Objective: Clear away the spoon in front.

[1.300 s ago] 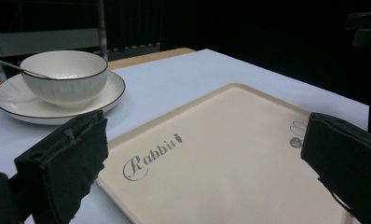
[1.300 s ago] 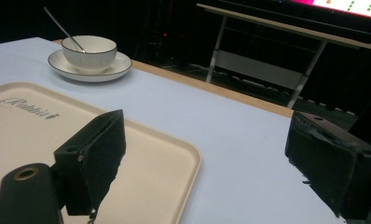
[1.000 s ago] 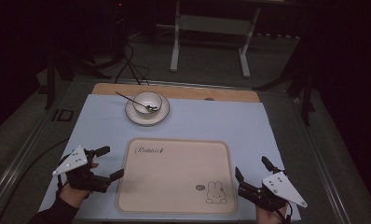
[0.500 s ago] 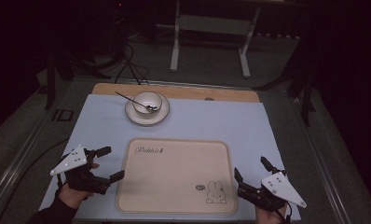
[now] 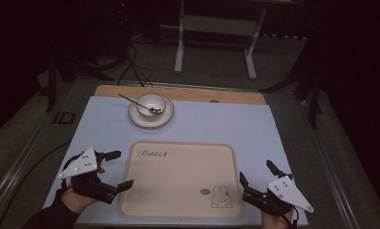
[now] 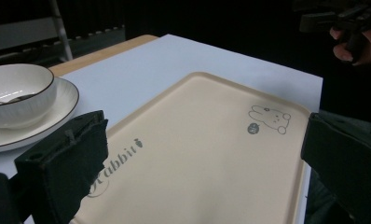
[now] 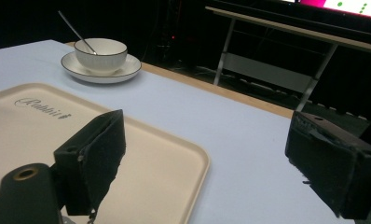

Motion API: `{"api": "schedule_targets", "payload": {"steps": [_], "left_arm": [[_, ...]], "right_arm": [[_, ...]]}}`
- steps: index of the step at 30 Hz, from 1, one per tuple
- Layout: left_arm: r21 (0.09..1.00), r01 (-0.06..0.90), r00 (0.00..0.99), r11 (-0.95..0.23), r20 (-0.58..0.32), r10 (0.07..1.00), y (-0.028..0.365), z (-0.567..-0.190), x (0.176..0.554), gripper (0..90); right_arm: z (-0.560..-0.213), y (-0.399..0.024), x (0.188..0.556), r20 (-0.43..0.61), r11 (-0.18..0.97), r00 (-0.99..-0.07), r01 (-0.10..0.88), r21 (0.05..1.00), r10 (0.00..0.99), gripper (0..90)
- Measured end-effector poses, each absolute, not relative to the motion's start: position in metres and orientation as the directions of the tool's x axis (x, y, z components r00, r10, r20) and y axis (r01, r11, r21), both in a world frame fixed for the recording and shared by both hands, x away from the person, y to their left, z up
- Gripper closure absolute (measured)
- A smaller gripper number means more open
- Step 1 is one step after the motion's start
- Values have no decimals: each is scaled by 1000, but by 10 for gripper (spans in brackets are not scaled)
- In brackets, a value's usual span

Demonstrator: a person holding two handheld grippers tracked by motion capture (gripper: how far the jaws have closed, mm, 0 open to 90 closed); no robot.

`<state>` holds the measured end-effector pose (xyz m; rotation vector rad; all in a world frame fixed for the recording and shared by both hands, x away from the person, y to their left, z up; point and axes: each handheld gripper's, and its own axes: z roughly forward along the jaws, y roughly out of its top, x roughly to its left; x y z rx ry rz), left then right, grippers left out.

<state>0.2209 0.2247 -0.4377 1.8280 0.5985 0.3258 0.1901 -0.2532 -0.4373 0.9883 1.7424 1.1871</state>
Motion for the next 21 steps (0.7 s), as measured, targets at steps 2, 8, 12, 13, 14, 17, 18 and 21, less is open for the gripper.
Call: {"api": "schedule_targets", "payload": {"steps": [2, 8, 12, 13, 14, 17, 18, 21], "left_arm": [[942, 234, 832, -241, -66, 550, 224, -431, 223, 9], [946, 213, 836, -242, -49, 547, 223, -418, 228, 10], [949, 195, 833, -247, -27, 553, 225, -408, 232, 10], [951, 192, 830, -242, -26, 558, 225, -407, 233, 10], [953, 192, 827, -235, -28, 562, 226, -405, 235, 10], [955, 188, 822, -231, -24, 569, 227, -399, 239, 10], [955, 185, 822, -233, -20, 569, 227, -397, 241, 10], [956, 179, 814, -234, -10, 581, 229, -391, 248, 12]], "right_arm": [[-437, -253, 190, -178, 258, -388, 164, 952, 904, 120], [-437, -252, 189, -181, 260, -389, 160, 952, 903, 120], [-437, -252, 189, -180, 259, -389, 161, 952, 903, 120], [-437, -252, 189, -180, 259, -389, 161, 952, 903, 120], [-437, -252, 189, -178, 258, -390, 163, 952, 904, 120], [-437, -253, 190, -177, 257, -390, 163, 952, 904, 119], [-437, -253, 190, -177, 257, -390, 163, 952, 904, 119], [-437, -253, 190, -177, 257, -392, 163, 952, 903, 119]]}}
